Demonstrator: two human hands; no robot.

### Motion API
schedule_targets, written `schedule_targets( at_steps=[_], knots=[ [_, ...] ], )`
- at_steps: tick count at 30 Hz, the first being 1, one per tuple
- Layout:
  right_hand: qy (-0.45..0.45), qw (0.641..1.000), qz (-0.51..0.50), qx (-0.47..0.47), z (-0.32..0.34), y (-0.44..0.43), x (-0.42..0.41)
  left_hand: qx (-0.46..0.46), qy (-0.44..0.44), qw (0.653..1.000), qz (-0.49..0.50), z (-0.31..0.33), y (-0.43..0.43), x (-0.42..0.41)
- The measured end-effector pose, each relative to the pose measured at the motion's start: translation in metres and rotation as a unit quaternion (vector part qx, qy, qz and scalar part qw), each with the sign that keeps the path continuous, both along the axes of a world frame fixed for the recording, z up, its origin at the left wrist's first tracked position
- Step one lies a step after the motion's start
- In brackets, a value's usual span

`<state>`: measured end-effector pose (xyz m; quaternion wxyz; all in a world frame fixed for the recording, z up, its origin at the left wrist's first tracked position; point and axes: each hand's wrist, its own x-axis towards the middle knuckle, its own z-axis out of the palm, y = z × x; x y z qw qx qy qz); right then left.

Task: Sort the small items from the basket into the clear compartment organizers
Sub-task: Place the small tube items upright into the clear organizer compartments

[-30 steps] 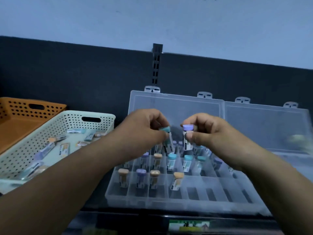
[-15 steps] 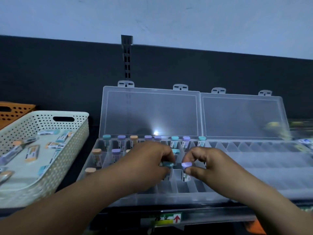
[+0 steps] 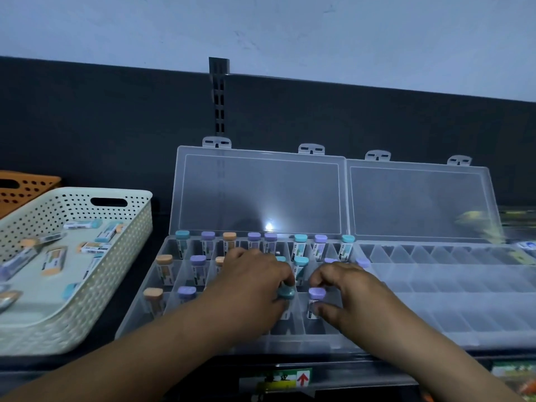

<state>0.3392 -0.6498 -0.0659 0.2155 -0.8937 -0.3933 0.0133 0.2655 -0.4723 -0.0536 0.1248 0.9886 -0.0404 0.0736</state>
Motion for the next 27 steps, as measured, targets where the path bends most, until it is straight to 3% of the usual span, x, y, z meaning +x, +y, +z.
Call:
schedule_targets(
  at_steps=[8,12,19,27],
  knots=[
    [-0.054,0.998,0.013,-0.005,0.042,0.027,-0.011,-0.047,-0.069,0.996,0.020,0.017,0.037,-0.016],
    [-0.104,0.991,0.084,-0.020,0.056,0.071,-0.015,0.007,-0.109,0.991,0.081,0.031,0.079,-0.034],
    [-0.130,0.971,0.179,-0.084,0.070,0.164,-0.034,0.082,-0.095,0.971,0.204,0.042,0.162,-0.088],
    [-0.140,0.945,0.270,-0.120,0.070,0.262,-0.068,0.077,-0.062,0.942,0.320,0.032,0.240,-0.159]
  ],
)
